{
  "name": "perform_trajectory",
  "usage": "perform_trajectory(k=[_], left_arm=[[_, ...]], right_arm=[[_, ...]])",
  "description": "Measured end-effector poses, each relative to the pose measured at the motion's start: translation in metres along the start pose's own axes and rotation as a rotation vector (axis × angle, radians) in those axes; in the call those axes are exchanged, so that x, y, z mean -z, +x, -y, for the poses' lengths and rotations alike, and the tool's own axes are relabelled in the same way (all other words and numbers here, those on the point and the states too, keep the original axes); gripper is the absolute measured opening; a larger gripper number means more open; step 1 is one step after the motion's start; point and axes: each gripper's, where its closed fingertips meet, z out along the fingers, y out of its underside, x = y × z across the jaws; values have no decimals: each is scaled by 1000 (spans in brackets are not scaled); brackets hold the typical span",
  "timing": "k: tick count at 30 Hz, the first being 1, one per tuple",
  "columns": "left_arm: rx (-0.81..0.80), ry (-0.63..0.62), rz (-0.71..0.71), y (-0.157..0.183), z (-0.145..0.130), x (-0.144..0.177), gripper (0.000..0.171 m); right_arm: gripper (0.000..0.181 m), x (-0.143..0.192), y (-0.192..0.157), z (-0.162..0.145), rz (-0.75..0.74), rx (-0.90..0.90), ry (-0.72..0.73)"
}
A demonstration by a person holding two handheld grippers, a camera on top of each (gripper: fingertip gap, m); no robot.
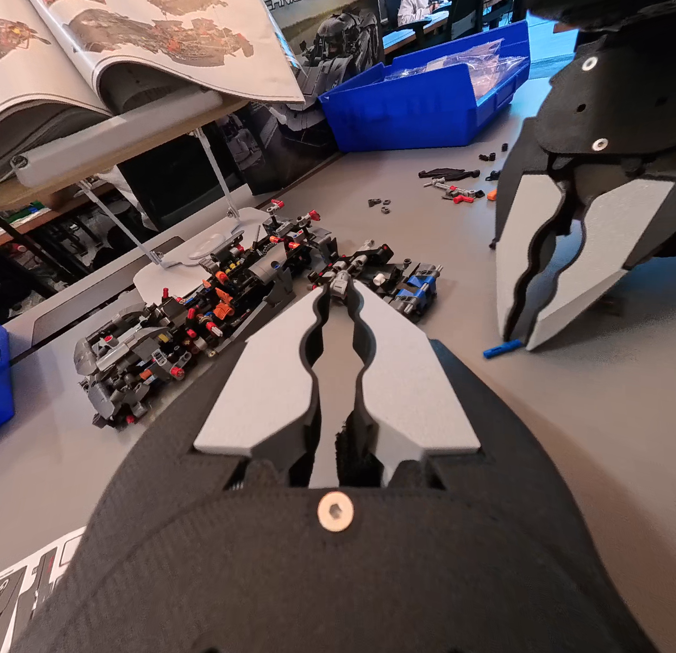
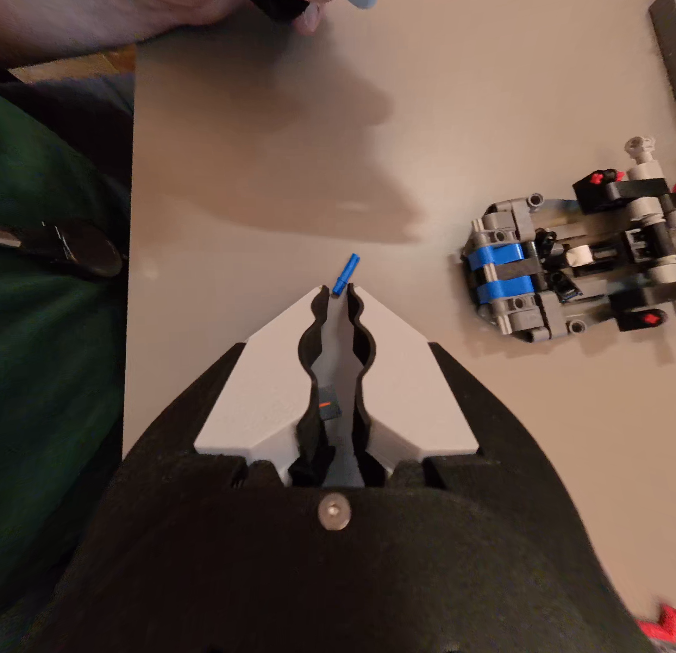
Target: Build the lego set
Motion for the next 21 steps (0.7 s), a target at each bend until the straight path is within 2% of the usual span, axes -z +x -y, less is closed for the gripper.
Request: perform_trajectory(k=[13,17,21], left_arm=[[8,16,-23,3,1,1,7],[92,110,-97,7,15,7,7],[333,299,-236,4,38,21,7]], right_arm=[[3,-3,0,1,-28,-8,-2],[2,-5,1,3,-38,10,-1],[2,-5,1,5,-46,21,6]])
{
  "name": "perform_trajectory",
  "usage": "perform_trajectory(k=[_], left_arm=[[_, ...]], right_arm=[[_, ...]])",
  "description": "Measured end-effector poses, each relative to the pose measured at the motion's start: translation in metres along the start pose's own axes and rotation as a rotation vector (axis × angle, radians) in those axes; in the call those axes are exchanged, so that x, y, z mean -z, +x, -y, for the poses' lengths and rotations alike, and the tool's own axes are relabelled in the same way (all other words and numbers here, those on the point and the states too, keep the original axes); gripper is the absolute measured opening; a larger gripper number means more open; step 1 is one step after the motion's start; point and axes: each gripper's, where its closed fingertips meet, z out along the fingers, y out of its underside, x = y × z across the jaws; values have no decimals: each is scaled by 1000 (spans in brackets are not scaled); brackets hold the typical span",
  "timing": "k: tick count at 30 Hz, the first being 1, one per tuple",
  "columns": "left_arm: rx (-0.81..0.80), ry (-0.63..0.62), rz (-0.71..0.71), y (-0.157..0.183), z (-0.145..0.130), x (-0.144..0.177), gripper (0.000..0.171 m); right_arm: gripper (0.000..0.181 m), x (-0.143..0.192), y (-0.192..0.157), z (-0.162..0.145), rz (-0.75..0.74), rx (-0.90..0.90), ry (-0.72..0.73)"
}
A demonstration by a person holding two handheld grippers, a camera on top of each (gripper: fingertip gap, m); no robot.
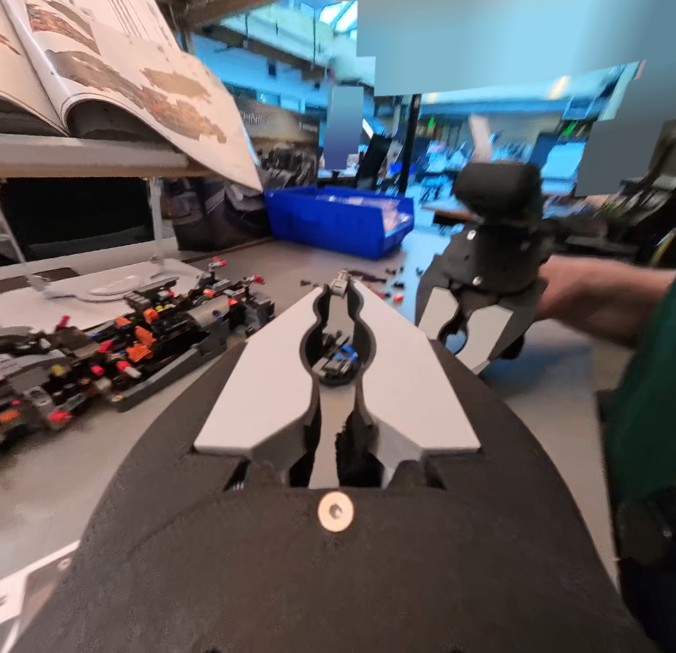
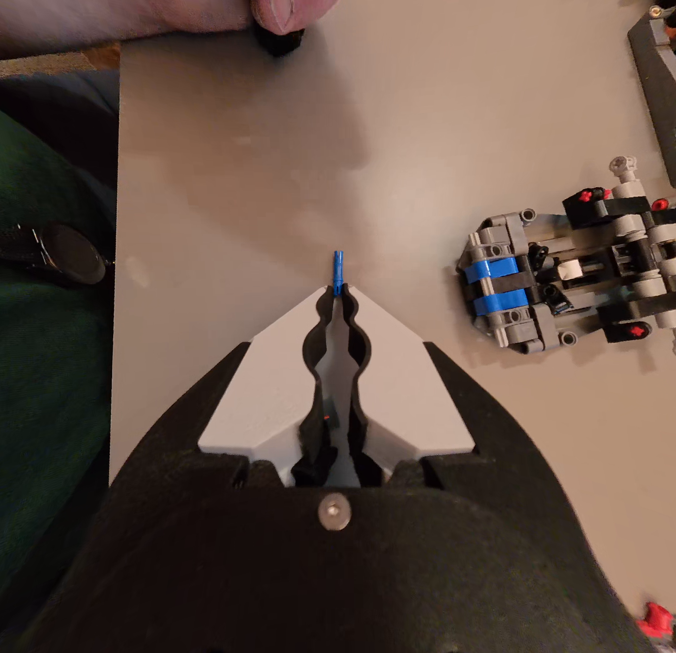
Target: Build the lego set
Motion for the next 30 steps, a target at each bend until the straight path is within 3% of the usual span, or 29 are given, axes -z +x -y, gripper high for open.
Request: perform_trajectory(k=[7,18,22,30], left_arm=[[132,111,-85,-1,14,9,7],[10,-26,-40,1,-4,5,7],[12,-27,-43,1,-5,3,7],[12,-22,-45,1,-4,3,7]], right_arm=[[2,3,2,8,-9,11,39],[2,9,16,-11,-60,-24,-3],[10,11,14,-13,-50,-64,7],[8,30,13,-18,-89,-74,35]])
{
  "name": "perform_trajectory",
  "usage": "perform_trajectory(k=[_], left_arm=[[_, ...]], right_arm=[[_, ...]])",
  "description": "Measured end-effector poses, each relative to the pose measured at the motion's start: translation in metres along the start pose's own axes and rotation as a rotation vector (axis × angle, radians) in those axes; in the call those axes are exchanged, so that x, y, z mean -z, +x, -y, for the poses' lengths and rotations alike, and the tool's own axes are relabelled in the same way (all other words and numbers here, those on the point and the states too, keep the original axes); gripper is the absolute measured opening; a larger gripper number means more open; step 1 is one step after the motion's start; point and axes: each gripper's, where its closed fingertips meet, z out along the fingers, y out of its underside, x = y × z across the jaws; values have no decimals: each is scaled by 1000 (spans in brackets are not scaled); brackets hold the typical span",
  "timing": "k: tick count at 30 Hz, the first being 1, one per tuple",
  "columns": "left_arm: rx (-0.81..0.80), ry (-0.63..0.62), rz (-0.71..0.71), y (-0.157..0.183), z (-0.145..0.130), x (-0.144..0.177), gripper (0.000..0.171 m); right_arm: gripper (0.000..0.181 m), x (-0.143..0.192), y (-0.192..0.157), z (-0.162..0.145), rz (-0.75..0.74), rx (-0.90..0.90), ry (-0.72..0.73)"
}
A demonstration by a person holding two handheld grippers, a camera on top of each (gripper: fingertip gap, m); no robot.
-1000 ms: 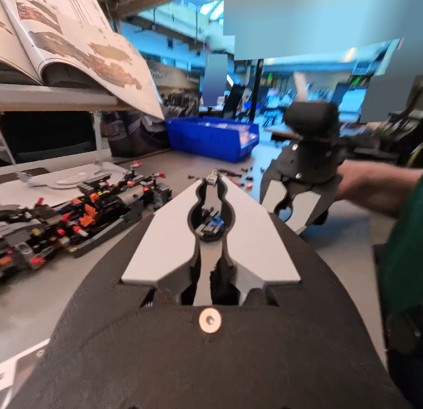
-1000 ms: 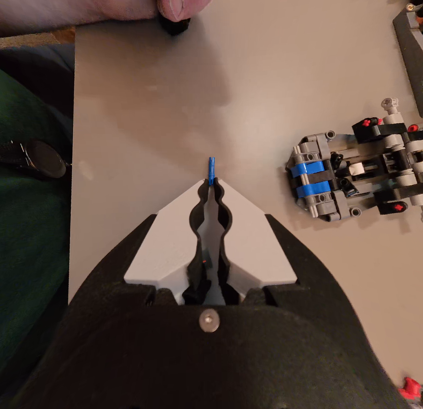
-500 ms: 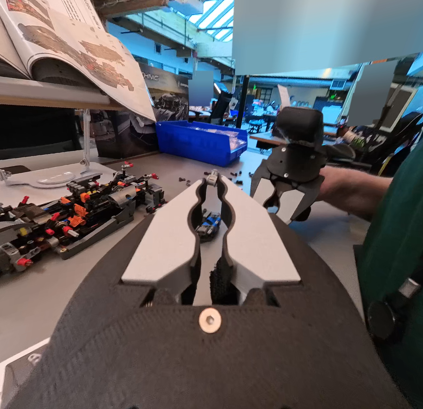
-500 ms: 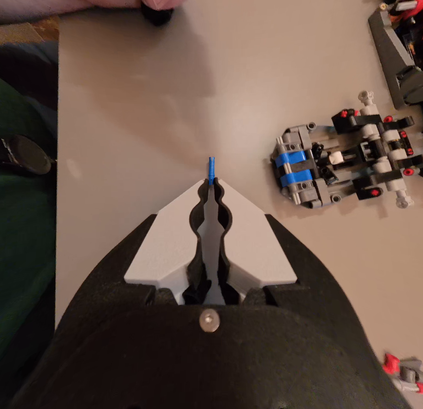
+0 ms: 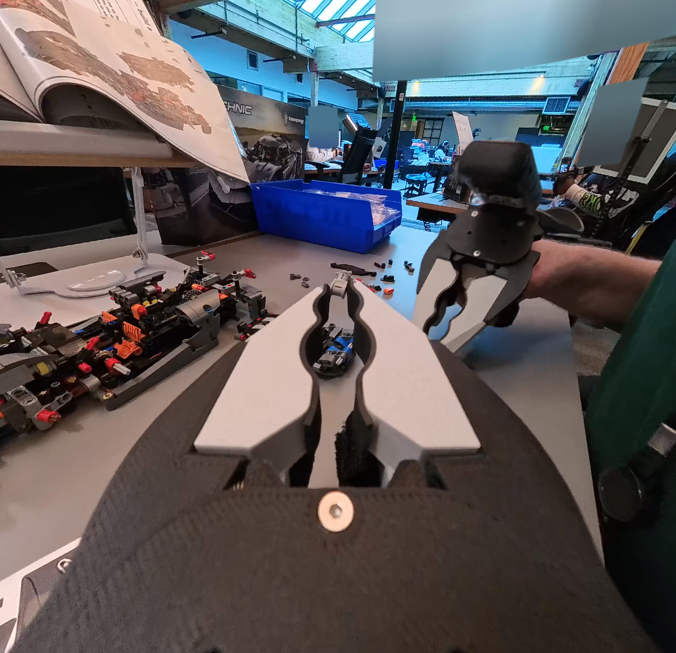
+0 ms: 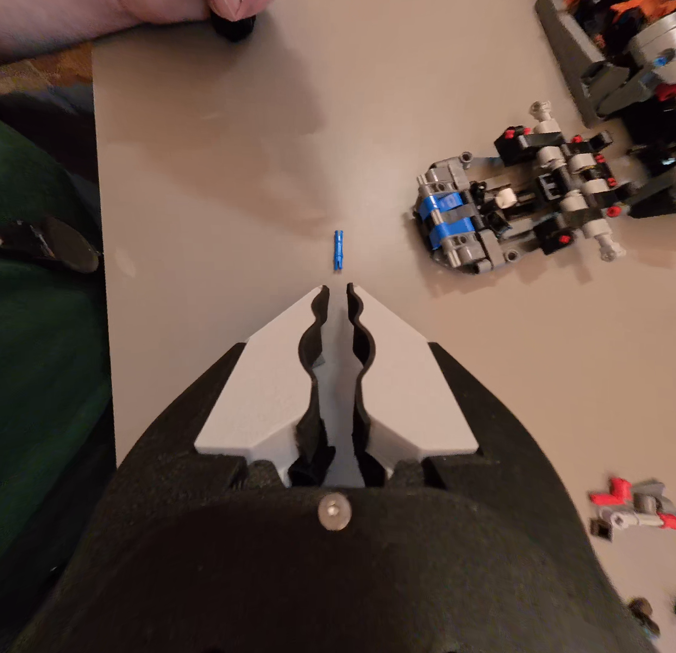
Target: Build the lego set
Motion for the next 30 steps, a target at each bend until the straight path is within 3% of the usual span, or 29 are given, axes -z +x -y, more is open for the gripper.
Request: perform_trajectory(k=[5,11,15,22,30], left_arm=[[-6,-12,-4,1,-2,-2,7],[-13,-24,5,1,-3,-4,7],[-16,-33,12,1,-4,-6,7],[-25,-47,17,2,-6,-11,7],[-21,-54,20,1,-7,-12,7]], right_arm=[[7,43,29,-17,-94,-71,60],[6,125,107,-95,-383,-281,11],[8,169,130,-134,-493,-365,-15],[8,187,133,-160,-535,-383,-68],[9,206,140,-179,-573,-450,-25]])
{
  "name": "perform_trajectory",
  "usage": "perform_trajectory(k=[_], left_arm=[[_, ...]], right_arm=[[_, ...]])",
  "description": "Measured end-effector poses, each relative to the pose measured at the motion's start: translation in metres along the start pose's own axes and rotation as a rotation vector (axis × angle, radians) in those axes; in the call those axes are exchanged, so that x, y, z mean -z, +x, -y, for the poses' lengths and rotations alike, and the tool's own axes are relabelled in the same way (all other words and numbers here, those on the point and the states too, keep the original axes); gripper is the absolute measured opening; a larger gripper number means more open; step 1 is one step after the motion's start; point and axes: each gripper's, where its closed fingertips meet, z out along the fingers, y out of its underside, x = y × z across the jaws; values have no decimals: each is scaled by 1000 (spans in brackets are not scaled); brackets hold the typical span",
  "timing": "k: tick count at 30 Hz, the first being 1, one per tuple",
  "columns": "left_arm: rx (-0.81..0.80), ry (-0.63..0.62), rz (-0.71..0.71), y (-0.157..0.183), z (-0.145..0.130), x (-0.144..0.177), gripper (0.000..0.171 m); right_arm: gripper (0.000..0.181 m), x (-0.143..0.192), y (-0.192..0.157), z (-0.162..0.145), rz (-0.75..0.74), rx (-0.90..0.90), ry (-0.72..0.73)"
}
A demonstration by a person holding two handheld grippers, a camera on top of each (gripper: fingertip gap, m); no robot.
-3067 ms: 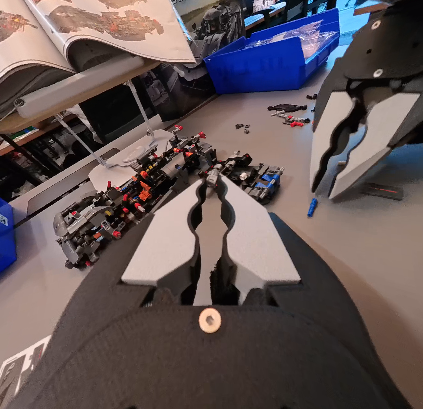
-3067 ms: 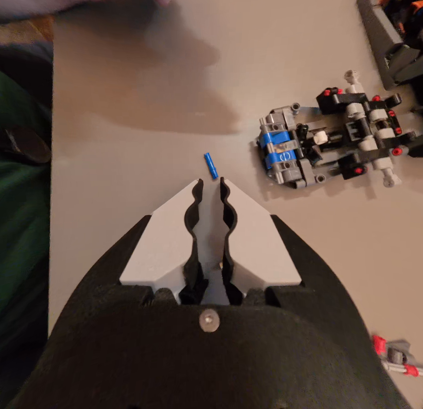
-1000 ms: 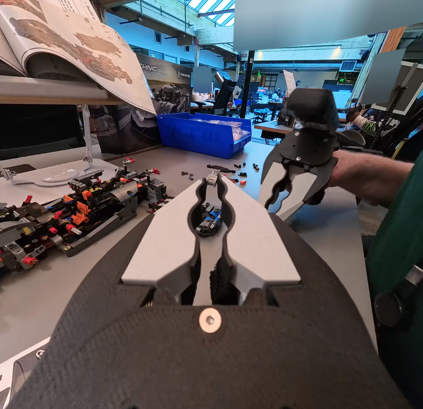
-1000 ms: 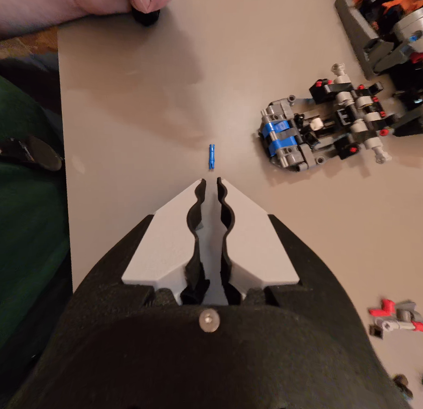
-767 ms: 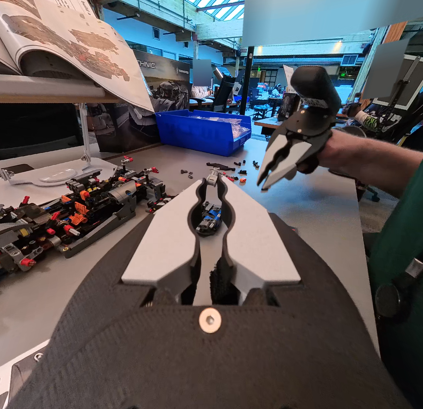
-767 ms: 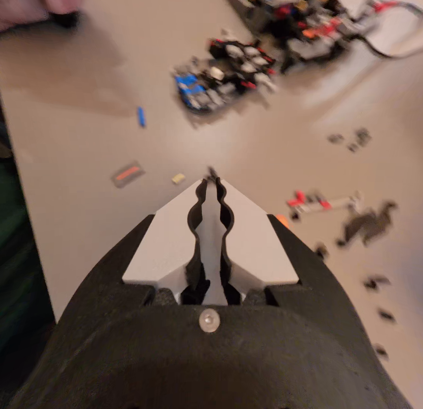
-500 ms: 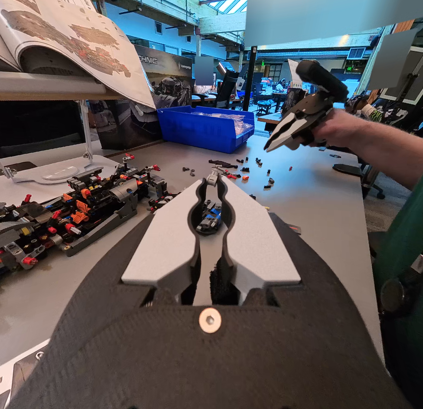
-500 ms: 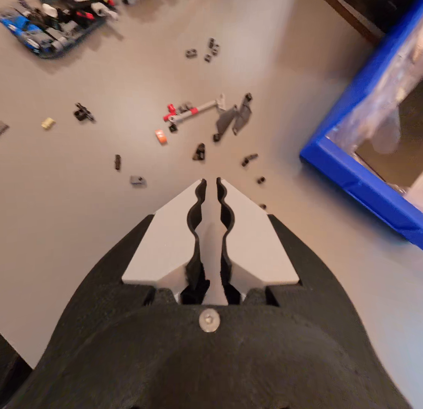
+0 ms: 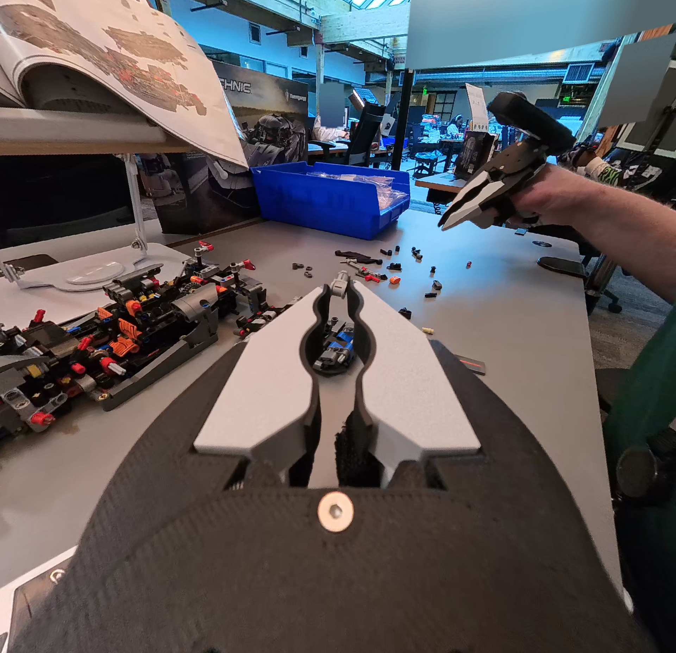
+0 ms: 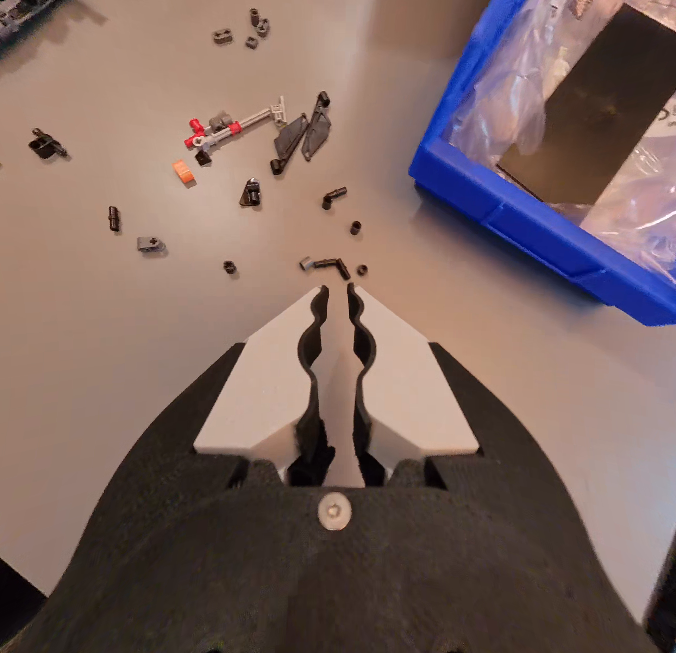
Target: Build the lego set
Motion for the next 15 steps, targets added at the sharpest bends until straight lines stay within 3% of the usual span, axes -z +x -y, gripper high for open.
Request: perform_trajectory(k=[9,15], left_arm=[[-1,4,0,0,0,0,7],[-2,1,1,0,0,0,7]], right_arm=[[15,-30,9,-33,66,-182,84],[20,-28,10,-31,92,-212,109]])
